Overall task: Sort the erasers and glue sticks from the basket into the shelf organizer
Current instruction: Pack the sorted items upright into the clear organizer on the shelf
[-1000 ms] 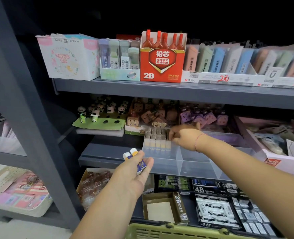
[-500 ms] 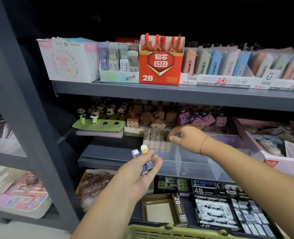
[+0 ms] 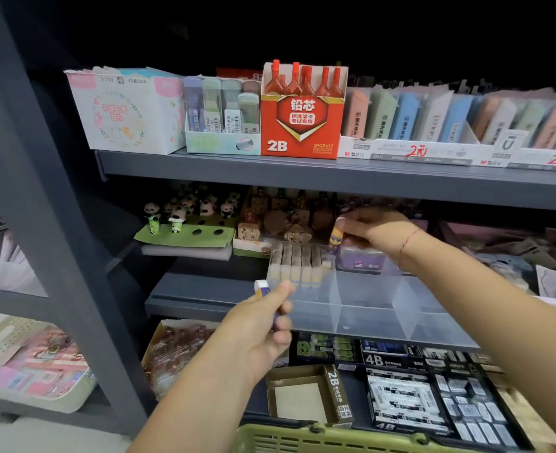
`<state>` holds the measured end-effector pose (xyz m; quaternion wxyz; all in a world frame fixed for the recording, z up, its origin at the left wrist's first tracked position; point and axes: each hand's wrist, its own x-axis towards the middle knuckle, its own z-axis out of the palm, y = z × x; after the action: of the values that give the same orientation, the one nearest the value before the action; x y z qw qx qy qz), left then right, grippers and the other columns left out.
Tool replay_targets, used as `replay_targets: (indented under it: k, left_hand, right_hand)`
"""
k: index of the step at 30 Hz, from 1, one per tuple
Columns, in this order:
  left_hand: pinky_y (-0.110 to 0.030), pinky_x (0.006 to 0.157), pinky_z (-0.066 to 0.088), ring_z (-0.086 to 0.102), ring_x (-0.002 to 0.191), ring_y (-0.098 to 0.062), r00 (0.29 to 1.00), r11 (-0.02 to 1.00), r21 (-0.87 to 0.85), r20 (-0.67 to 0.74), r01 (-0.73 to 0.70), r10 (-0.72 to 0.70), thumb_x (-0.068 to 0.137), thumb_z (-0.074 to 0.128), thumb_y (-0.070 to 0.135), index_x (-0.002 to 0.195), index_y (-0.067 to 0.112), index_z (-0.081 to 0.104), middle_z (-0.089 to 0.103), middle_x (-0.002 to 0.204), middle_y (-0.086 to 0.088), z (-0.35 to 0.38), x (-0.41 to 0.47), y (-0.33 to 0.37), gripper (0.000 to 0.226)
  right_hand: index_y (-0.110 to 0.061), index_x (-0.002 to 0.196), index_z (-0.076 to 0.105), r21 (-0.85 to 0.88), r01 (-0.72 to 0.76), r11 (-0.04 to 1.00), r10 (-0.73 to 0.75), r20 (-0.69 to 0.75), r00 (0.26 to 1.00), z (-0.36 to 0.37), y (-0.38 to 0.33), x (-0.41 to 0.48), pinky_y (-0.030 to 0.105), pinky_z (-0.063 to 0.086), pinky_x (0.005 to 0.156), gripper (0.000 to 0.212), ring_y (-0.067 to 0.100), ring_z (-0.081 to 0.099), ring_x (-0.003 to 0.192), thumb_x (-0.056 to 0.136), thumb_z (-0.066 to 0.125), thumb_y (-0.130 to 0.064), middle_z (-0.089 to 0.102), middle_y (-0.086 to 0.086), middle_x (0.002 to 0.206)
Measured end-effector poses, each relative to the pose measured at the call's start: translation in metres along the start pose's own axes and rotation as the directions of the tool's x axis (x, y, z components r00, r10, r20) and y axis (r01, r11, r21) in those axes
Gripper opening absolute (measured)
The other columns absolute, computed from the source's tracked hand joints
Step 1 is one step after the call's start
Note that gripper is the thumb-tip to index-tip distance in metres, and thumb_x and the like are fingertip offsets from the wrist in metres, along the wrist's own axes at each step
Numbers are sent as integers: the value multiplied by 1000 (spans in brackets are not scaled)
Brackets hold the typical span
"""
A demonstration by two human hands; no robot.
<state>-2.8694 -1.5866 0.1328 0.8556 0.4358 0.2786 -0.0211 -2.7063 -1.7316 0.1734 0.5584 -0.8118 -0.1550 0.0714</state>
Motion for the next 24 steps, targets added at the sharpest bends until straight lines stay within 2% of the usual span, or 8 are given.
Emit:
replay_targets:
  k: [2, 4, 6, 8, 13, 18, 22, 24]
  left_hand:
    - [-15, 29, 22, 31, 34, -4, 1000, 1000, -12, -26, 11, -11, 94, 59, 29, 96, 8, 60, 45, 54, 2, 0, 2, 2, 21]
    - [-16, 31, 21, 31, 36, -7, 999, 999, -33, -32, 22, -24, 97, 51, 37, 95, 8, 57, 44, 57, 0, 2, 3, 3, 30]
    - [-16, 33, 24, 34, 39, -10, 999, 997, -68, -38, 35, -38, 101, 44, 38, 97, 5, 58, 45, 60, -3, 4, 5, 2, 36]
    - [-17, 34, 29, 37, 46, -12, 998, 996, -79, -44, 32, -36, 103, 42, 31, 100, 2, 61, 47, 64, -5, 4, 8, 1, 35]
    - [-18, 40, 44, 47, 57, -12, 1000, 997, -80, -10, 18, -19, 101, 48, 17, 105, 0, 65, 53, 70, -7, 3, 10, -1, 25]
    - [-19, 43, 48, 54, 60, -14, 1000, 997, -80, -6, 5, -5, 100, 50, 15, 106, -1, 65, 58, 71, -8, -1, 9, 0, 23]
    - [-19, 44, 50, 56, 63, -14, 1000, 997, -76, -15, 13, -14, 100, 50, 15, 107, -1, 65, 59, 73, -8, -2, 8, 0, 23]
    - [-19, 44, 50, 57, 63, -14, 1000, 997, -80, -12, 19, -20, 99, 50, 15, 107, -1, 65, 59, 73, -8, -2, 8, 0, 23]
  right_hand:
    - [0, 108, 62, -113, 10, 994, -13, -26, 1000, -1, 9, 9, 32, 52, 77, 22, 24, 59, 70, 89, 65, -12, 66, 19, 87]
    - [-1, 103, 59, -162, 60, 985, -62, -11, 998, 2, 16, 13, 31, 53, 74, 15, 26, 60, 70, 89, 63, -6, 64, 15, 79]
    - [-7, 88, 57, -210, 94, 973, -90, 30, 996, 7, 21, 15, 33, 54, 74, 9, 25, 60, 70, 88, 64, -2, 62, 7, 71]
    - [-15, 77, 56, -285, 108, 952, -93, 67, 993, 11, 26, 21, 42, 53, 83, 19, 28, 63, 75, 85, 66, -2, 65, 7, 72]
    - [-23, 78, 62, -593, 130, 795, -113, 66, 991, 19, 35, 28, 32, 51, 80, 12, 22, 65, 85, 80, 71, -14, 70, 3, 85]
    - [-18, 81, 68, -538, 83, 839, -56, 66, 996, 18, 46, 27, 33, 53, 83, 13, 21, 65, 88, 74, 79, -16, 71, 3, 89]
    - [-18, 80, 68, -432, 7, 902, 13, 42, 999, 18, 47, 29, 31, 52, 84, 16, 18, 63, 83, 72, 80, -14, 69, -1, 82]
    - [-17, 81, 68, -415, -29, 909, 59, 59, 997, 19, 47, 30, 32, 53, 87, 15, 18, 63, 88, 71, 79, -13, 69, -1, 87]
